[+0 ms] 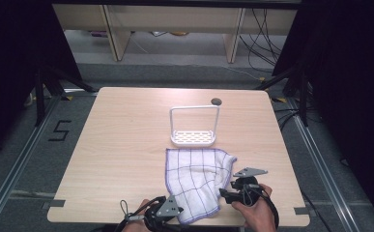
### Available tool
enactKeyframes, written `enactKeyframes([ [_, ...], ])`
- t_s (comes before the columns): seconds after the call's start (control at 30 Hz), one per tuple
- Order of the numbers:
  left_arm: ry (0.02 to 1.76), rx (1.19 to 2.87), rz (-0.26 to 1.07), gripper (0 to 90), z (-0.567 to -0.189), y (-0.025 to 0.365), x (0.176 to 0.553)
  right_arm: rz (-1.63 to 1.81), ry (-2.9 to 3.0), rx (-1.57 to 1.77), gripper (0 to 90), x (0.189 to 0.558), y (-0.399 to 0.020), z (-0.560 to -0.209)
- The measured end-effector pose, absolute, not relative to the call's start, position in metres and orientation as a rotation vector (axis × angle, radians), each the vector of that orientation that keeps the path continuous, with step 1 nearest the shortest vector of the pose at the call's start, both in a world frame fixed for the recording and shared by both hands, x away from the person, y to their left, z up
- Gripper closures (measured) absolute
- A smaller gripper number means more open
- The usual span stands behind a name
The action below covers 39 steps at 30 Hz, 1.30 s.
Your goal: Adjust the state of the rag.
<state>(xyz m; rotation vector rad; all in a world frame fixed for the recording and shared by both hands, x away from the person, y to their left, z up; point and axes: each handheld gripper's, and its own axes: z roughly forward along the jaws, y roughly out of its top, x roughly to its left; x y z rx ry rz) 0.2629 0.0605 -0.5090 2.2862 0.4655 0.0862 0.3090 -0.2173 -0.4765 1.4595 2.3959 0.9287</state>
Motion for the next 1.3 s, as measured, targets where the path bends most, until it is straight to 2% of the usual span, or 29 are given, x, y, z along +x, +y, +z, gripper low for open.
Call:
enactKeyframes([
  [0.13, 0.440, 2.291, 0.123, 63.1, -0.511, 0.059, 0.264, 0.946, 2.418, 1.445, 51.5, 0.313, -0.213, -0.486],
  [0.23, 0.427, 2.283, 0.110, 81.7, -0.509, 0.061, 0.267, 0.961, 2.434, 1.396, 68.4, 0.315, -0.212, -0.486],
  [0.27, 0.404, 2.288, 0.118, 85.4, -0.508, 0.063, 0.269, 0.988, 2.460, 1.324, 73.8, 0.317, -0.214, -0.486],
  [0.33, 0.392, 2.299, 0.117, 87.6, -0.507, 0.067, 0.272, 0.986, 2.436, 1.313, 84.0, 0.314, -0.214, -0.480],
  [0.43, 0.409, 2.283, 0.112, 88.3, -0.505, 0.073, 0.276, 1.009, 2.450, 1.244, 88.9, 0.314, -0.216, -0.475],
  [0.73, 0.451, 2.252, 0.146, 88.5, -0.491, 0.121, 0.282, 0.906, 2.438, 1.234, 89.6, 0.317, -0.250, -0.445],
  [0.83, 0.495, 2.257, 0.113, 88.4, -0.501, 0.130, 0.280, 0.881, 2.460, 1.270, 89.0, 0.323, -0.254, -0.455],
  [0.93, 0.461, 2.291, 0.109, 88.4, -0.504, 0.128, 0.279, 0.837, 2.484, 1.318, 86.9, 0.324, -0.249, -0.466],
  [0.97, 0.447, 2.295, 0.097, 88.3, -0.503, 0.125, 0.275, 0.767, 2.501, 1.331, 78.1, 0.324, -0.248, -0.472],
  [1.03, 0.430, 2.297, 0.093, 88.2, -0.503, 0.123, 0.273, 0.708, 2.459, 1.334, 75.8, 0.322, -0.250, -0.469],
  [1.1, 0.447, 2.284, 0.081, 88.1, -0.503, 0.122, 0.271, 0.733, 2.421, 1.308, 67.4, 0.321, -0.251, -0.463],
  [1.2, 0.443, 2.281, 0.067, 87.9, -0.505, 0.120, 0.270, 0.751, 2.378, 1.319, 61.8, 0.322, -0.249, -0.459],
  [1.3, 0.452, 2.282, 0.044, 87.8, -0.506, 0.121, 0.266, 0.758, 2.398, 1.323, 61.5, 0.332, -0.246, -0.470],
])
